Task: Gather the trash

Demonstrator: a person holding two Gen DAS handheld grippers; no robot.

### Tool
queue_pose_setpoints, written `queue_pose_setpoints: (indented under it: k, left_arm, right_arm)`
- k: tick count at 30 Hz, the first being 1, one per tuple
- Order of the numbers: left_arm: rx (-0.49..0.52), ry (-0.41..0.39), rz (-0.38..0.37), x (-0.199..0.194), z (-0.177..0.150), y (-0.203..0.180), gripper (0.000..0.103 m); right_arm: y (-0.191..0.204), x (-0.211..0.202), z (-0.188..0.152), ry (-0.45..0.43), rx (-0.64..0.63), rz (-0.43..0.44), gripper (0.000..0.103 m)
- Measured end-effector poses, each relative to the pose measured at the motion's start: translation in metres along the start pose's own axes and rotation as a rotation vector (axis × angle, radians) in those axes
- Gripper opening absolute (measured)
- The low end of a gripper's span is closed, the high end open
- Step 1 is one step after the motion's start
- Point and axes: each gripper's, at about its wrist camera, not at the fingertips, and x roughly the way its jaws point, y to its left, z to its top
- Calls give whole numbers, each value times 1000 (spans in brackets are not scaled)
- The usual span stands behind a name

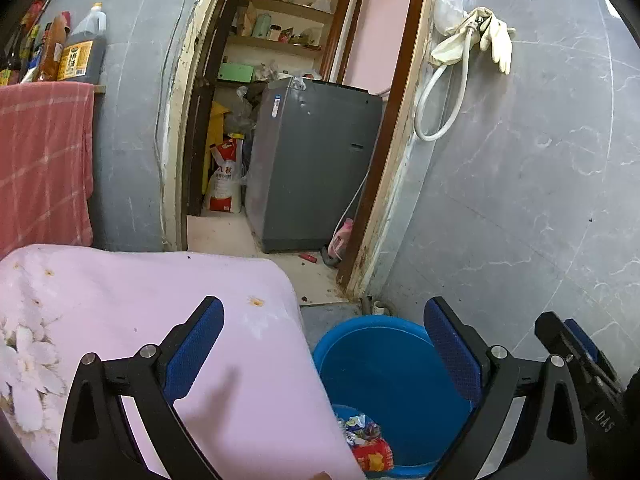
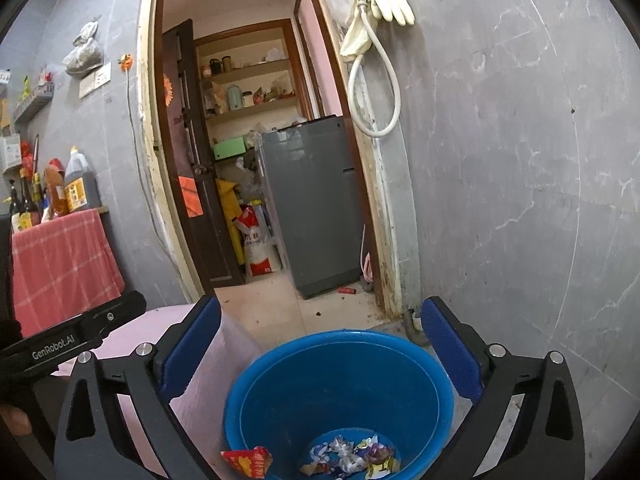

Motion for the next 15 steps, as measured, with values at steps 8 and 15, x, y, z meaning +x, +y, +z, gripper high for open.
queue_pose_setpoints:
  k: [8, 15]
  left_arm:
    - [15, -48, 8, -24, 3, 5, 101]
    - [34, -67, 10, -42, -1, 11, 101]
  right_arm:
    - [11, -14, 6, -26, -25, 20, 103]
    - [17, -31, 8, -47, -26, 35, 103]
